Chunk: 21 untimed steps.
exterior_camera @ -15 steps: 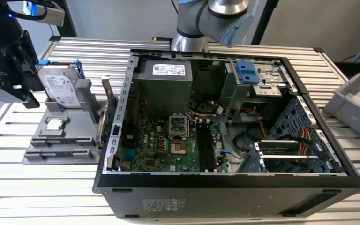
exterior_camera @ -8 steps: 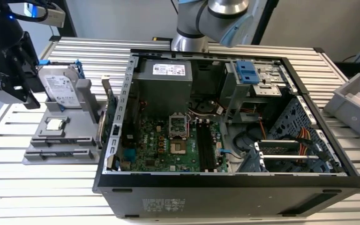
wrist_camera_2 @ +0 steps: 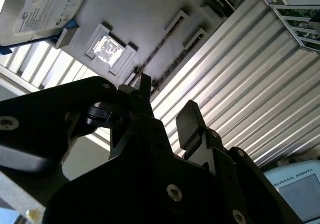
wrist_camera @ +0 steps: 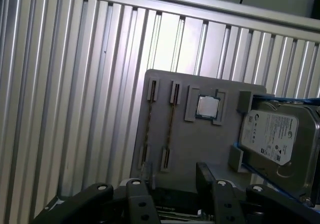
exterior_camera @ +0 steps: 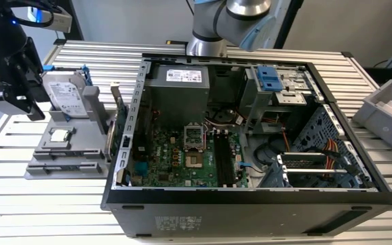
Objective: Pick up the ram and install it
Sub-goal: 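Pick up the ram and move it above insertion slot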
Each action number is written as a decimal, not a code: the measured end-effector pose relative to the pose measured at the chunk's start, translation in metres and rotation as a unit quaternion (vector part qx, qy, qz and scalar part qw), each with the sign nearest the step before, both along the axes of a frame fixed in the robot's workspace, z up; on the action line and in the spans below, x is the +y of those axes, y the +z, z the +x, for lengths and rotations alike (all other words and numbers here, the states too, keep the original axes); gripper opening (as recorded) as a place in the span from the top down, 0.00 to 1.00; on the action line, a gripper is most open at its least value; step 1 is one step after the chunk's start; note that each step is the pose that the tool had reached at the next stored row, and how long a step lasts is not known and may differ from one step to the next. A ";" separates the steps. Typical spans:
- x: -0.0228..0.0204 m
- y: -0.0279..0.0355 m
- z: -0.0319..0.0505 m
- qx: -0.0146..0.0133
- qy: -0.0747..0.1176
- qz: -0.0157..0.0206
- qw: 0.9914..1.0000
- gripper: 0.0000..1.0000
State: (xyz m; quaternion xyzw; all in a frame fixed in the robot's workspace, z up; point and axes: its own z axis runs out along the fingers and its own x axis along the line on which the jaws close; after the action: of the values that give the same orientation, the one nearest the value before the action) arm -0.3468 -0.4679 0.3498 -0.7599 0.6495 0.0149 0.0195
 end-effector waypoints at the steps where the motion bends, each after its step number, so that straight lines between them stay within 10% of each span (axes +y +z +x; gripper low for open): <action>1: 0.0000 -0.0004 0.0000 0.000 0.002 0.000 1.000 0.00; 21: 0.0000 -0.0079 0.0000 0.000 0.004 0.000 1.000 0.00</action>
State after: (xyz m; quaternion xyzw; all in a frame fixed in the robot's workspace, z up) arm -0.3468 -0.4679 0.3419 -0.7626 0.6464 0.0150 0.0196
